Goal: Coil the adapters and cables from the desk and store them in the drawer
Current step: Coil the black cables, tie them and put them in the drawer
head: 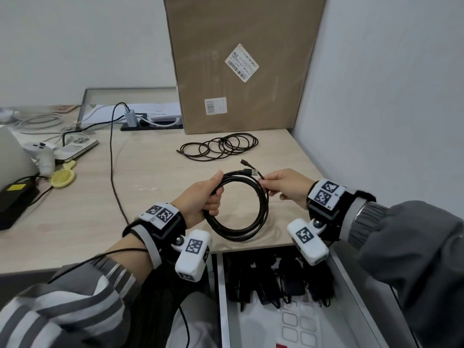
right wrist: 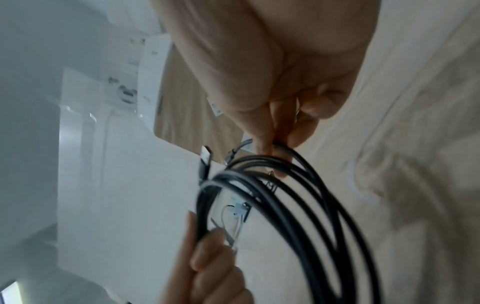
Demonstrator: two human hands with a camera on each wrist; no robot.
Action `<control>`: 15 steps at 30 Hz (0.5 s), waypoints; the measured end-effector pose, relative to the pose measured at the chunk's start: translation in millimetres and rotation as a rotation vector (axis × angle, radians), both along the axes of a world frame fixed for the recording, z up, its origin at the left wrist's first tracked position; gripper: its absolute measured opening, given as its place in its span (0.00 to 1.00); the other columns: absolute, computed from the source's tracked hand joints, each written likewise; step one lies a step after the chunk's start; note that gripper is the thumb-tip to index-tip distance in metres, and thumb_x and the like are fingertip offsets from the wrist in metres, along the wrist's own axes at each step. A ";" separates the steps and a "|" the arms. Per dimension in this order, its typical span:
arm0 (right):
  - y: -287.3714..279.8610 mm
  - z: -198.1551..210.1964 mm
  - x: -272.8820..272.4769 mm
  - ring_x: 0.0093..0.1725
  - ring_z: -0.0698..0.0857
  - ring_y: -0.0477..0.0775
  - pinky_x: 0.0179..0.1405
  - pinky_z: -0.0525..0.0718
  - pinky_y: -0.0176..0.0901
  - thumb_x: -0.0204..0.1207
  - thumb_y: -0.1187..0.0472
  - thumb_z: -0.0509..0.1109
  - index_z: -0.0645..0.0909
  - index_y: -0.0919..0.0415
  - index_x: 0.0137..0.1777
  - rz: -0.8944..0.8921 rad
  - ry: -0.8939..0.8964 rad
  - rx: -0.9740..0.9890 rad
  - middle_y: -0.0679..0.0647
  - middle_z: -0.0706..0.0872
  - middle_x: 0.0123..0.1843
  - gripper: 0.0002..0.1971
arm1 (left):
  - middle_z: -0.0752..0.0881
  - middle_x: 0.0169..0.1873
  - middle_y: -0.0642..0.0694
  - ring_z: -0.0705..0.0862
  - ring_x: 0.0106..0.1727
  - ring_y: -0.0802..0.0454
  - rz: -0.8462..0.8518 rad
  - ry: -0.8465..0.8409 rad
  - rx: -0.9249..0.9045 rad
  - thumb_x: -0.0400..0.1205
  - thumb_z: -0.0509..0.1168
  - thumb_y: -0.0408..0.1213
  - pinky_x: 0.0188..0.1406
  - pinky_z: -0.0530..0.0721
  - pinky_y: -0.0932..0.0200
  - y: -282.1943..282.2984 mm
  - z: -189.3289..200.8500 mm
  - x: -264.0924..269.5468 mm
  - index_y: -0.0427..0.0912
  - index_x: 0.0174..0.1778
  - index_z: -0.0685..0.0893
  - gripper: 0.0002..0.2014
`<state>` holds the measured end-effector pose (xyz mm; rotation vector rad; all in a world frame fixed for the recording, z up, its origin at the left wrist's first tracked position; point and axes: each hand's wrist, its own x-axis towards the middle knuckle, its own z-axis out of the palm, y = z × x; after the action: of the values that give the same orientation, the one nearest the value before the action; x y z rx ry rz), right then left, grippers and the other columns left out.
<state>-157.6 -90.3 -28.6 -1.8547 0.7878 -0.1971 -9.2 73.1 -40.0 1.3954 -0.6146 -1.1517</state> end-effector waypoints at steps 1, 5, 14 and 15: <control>1.3 4.7 -2.2 0.37 0.79 0.43 0.30 0.66 0.35 0.83 0.60 0.64 0.86 0.58 0.54 0.025 -0.028 0.044 0.51 0.87 0.43 0.09 | 0.56 0.18 0.54 0.55 0.17 0.58 -0.011 0.005 0.003 0.85 0.52 0.58 0.17 0.61 0.66 0.5 -0.1 -0.7 0.44 0.28 0.67 0.25; 7.1 12.7 -7.8 0.41 0.83 0.43 0.38 0.66 0.40 0.85 0.59 0.60 0.84 0.53 0.52 0.139 -0.090 0.172 0.51 0.91 0.45 0.10 | 0.57 0.17 0.54 0.55 0.17 0.59 -0.040 0.000 0.014 0.86 0.52 0.58 0.17 0.60 0.66 -0.4 4.7 -5.8 0.44 0.28 0.66 0.25; 21.5 16.3 -10.0 0.34 0.82 0.48 0.40 0.82 0.35 0.85 0.66 0.59 0.82 0.61 0.62 0.245 -0.189 0.135 0.58 0.87 0.45 0.12 | 0.59 0.17 0.53 0.56 0.17 0.58 -0.095 -0.122 0.102 0.85 0.53 0.58 0.17 0.60 0.66 0.9 15.6 -11.2 0.44 0.28 0.69 0.26; 22.5 18.1 -11.5 0.34 0.83 0.48 0.39 0.82 0.34 0.85 0.68 0.59 0.81 0.59 0.63 0.256 -0.201 0.147 0.58 0.86 0.46 0.13 | 0.59 0.17 0.54 0.56 0.17 0.58 -0.088 -0.126 0.104 0.85 0.53 0.59 0.17 0.60 0.66 1.2 16.4 -11.6 0.44 0.28 0.69 0.25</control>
<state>-169.1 -67.9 -10.5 -1.7455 0.4109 -0.1547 -20.8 74.3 -23.6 1.5521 -0.7197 -1.1854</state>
